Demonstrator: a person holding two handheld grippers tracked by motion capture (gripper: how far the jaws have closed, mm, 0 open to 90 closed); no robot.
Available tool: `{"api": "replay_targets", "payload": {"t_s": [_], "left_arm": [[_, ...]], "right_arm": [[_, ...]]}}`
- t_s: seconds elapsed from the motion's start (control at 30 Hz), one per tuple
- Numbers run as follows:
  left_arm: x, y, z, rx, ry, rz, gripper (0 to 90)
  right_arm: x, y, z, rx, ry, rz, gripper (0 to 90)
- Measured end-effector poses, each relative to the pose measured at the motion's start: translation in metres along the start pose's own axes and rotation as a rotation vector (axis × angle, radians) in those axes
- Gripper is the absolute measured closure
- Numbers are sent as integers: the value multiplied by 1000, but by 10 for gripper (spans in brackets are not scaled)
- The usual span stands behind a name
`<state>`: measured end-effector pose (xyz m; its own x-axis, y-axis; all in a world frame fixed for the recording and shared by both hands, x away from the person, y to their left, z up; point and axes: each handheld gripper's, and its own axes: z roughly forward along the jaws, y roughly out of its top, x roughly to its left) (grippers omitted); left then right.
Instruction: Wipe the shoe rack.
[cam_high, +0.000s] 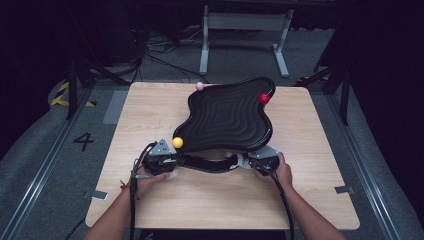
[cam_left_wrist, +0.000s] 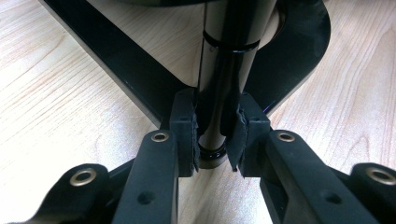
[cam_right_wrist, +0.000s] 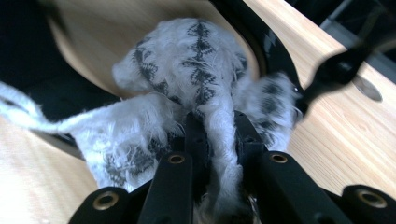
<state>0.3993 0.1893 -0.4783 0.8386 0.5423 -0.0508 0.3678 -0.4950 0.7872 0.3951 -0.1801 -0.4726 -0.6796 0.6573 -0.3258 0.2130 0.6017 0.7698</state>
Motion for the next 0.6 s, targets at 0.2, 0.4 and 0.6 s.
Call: {"api": "replay_targets", "payload": {"t_s": [0.2,0.4,0.6], "left_arm": [[0,0,0,-2,-2,-2,736],[0,0,1,-4,0,-3,736],[-1,0,1,-5,2,-8,736]], "right_arm": [[-14,-6,1,17,-21,41,799],[-14,-6,1,12,-18,52,802],[-6,-2,0,-7,14,42,804]]}}
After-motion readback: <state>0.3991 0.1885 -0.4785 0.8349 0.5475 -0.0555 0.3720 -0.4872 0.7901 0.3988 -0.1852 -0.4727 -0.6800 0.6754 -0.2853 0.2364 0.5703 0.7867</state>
